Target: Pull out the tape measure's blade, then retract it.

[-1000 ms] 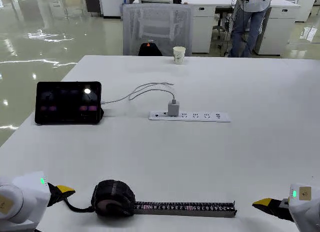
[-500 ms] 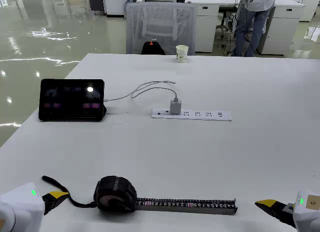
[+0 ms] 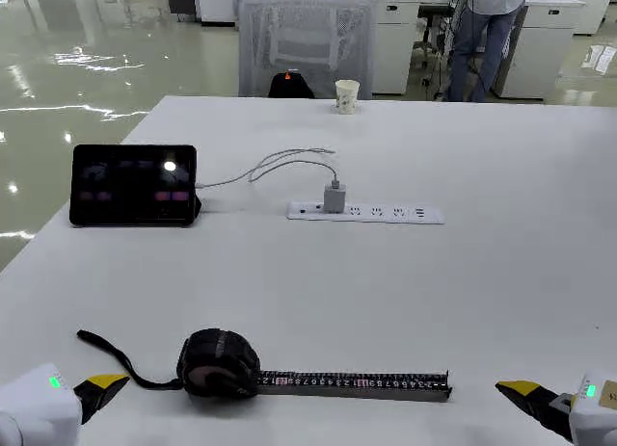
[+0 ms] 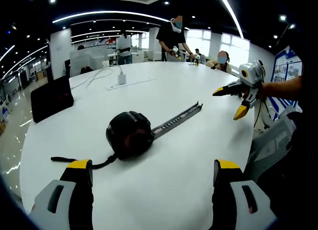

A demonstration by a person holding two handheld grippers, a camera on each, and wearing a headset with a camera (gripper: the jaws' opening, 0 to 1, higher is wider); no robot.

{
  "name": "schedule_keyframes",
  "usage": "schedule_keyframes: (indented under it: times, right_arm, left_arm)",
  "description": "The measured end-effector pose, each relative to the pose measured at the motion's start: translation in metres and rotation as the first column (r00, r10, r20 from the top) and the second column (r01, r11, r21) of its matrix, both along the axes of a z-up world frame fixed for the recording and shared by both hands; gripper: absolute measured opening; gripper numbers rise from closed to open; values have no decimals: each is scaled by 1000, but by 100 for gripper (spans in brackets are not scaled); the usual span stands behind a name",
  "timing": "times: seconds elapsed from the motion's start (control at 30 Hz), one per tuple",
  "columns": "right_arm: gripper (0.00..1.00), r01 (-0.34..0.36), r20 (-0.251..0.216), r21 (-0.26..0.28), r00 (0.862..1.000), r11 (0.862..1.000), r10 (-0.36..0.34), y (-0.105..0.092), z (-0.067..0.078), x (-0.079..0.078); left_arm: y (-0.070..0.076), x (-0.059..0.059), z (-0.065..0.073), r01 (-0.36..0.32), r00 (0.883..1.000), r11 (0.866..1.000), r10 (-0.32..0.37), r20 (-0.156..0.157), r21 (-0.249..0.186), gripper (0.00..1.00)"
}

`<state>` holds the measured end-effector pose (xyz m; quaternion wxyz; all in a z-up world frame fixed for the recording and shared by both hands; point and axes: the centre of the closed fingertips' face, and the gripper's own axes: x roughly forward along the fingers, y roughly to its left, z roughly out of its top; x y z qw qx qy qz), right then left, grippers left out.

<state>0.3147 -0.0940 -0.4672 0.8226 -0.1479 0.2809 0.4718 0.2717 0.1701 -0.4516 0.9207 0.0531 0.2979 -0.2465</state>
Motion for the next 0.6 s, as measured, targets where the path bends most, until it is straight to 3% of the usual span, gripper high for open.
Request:
schedule_keyframes:
  times: [0.4, 0.6]
  right_arm:
    - [91, 59, -2, 39, 998, 998, -59, 7, 8, -10]
    - [92, 83, -4, 51, 997, 995, -83, 9, 10, -12]
  left_arm:
    - [-15, -9, 3, -28, 1000, 999, 28, 6, -18, 99]
    - [-19, -13, 6, -75, 997, 996, 76, 18, -38, 99]
